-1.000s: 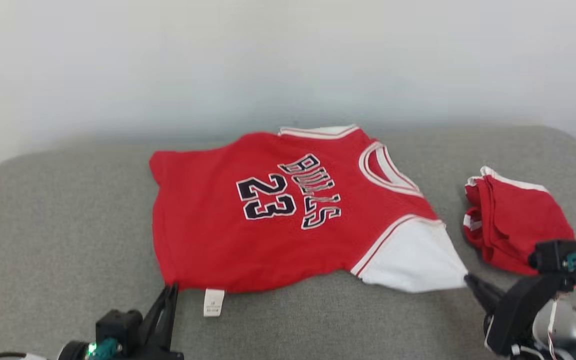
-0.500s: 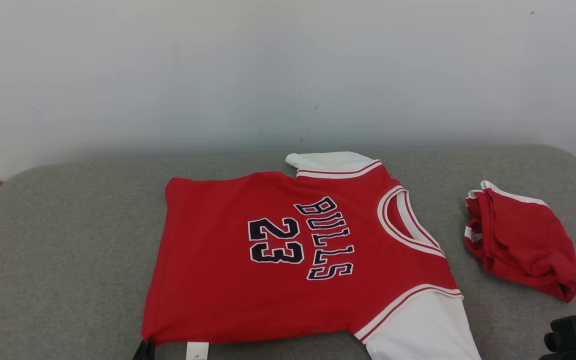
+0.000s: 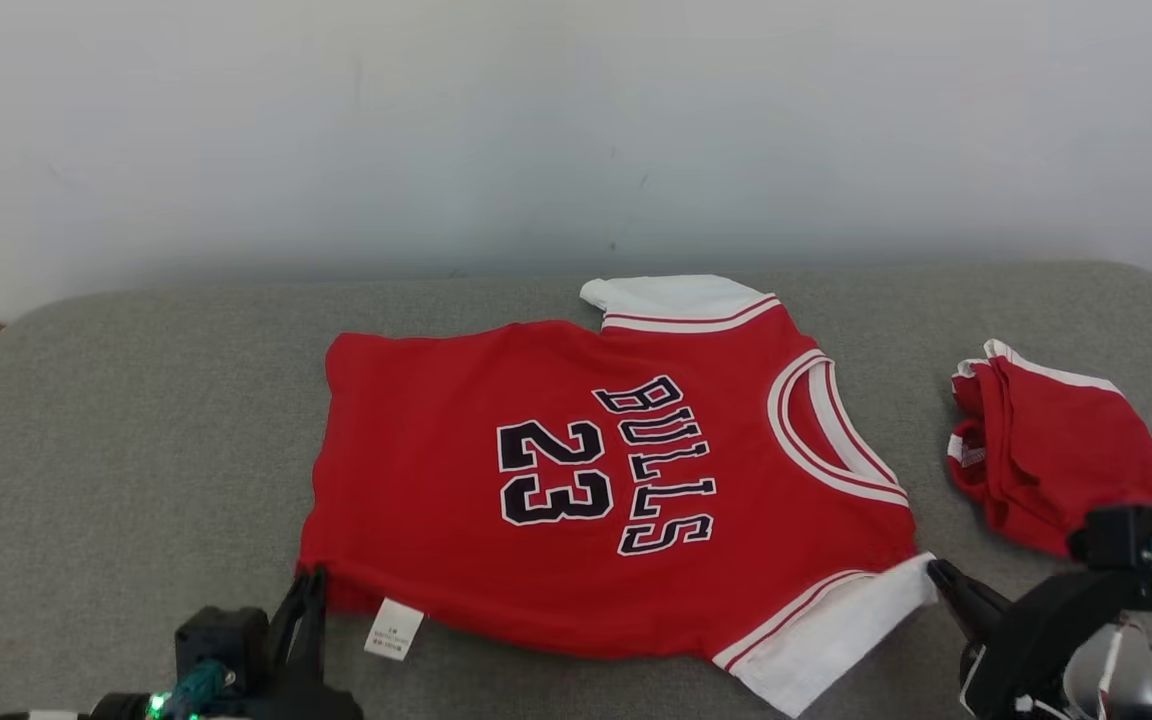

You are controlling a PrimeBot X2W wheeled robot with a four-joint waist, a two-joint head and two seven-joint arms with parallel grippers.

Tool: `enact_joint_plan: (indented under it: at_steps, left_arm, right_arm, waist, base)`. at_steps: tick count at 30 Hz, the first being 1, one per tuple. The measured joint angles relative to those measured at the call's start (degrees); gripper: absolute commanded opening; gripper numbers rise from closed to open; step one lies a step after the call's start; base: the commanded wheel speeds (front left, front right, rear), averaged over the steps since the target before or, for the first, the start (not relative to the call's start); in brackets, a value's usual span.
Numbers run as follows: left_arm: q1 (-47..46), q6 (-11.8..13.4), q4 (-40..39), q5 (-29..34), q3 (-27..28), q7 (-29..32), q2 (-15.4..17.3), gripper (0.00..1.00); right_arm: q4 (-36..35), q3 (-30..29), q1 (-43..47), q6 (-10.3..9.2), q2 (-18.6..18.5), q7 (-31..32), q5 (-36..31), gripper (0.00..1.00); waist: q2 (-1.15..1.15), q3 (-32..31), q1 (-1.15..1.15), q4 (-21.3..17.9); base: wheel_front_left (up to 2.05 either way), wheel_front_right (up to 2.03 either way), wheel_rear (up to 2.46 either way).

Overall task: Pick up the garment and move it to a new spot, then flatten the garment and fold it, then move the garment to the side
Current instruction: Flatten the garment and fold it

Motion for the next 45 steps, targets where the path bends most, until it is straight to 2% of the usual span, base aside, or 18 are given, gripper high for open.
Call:
enact_joint_plan:
  at_steps: [3, 10, 18, 22, 41, 42, 43, 44, 45]
  left_arm:
    - [-4.2, -0.4, 2.7, 0.4, -0.4, 0.9, -0.5, 0.0]
    - [-13.1, -3.0, 13.0, 1.1, -2.5, 2.3, -1.4, 0.0]
    - [-20.1, -4.1, 20.8, 1.5, -2.8, 0.9, -2.0, 0.0]
    - [-21.8, -4.0, 23.2, 1.5, -2.7, -0.2, -2.4, 0.0]
    - [-25.3, -4.5, 31.1, 1.0, -3.0, -3.8, -3.5, 0.0]
    - [-25.6, -4.5, 31.5, 1.0, -3.0, -4.2, -3.5, 0.12]
    - [-25.9, -4.5, 31.8, 1.0, -3.0, -4.6, -3.5, 0.56]
    - [-26.1, -4.5, 32.2, 0.8, -3.0, -4.8, -3.7, 1.0]
    - [-26.1, -4.5, 32.7, 0.7, -3.0, -5.2, -3.9, 1.0]
  right_arm:
    - [4.5, 1.2, -4.9, 0.0, 0.2, -2.9, -0.9, 0.0]
    - [14.8, 3.3, -16.5, 0.0, -0.2, -13.4, -5.3, 0.0]
    - [25.6, 2.7, -23.7, 0.0, -0.2, -20.9, -10.0, 0.0]
    - [28.2, 1.4, -26.4, 0.0, 0.2, -25.0, -10.3, 0.0]
    - [37.0, 2.7, -32.1, 0.0, 0.6, -33.6, -10.3, 0.0]
    - [37.6, 3.0, -32.6, 0.0, 0.6, -33.8, -10.1, 0.19]
    - [38.2, 3.4, -32.9, 0.0, 0.7, -34.2, -9.7, 0.89]
    - [39.1, 3.5, -33.2, 0.0, 0.7, -34.1, -8.7, 1.0]
    - [39.9, 4.0, -33.5, 0.0, 0.7, -34.3, -8.4, 1.0]
  waist:
    - [0.0, 1.2, 0.0, 0.0]
    - [0.0, 4.4, 0.01, 0.4]
    - [0.01, 7.1, 0.01, 0.7]
    - [0.01, 7.9, 0.01, 0.6]
    - [0.0, 7.8, 0.0, 0.4]
    - [0.0, 7.8, 0.0, 0.3]
    - [0.0, 7.8, 0.0, 0.3]
    - [0.0, 7.8, 0.0, 0.3]
    - [0.0, 7.7, -0.01, 0.4]
  base:
    - [0.0, 0.0, 0.0]
    - [0.0, 0.0, 0.0]
    - [0.0, 0.0, 0.0]
    - [0.0, 0.0, 0.0]
    - [0.0, 0.0, 0.0]
    - [0.0, 0.0, 0.0]
    - [0.0, 0.0, 0.0]
    - [0.0, 0.0, 0.0]
    - [0.0, 0.0, 0.0]
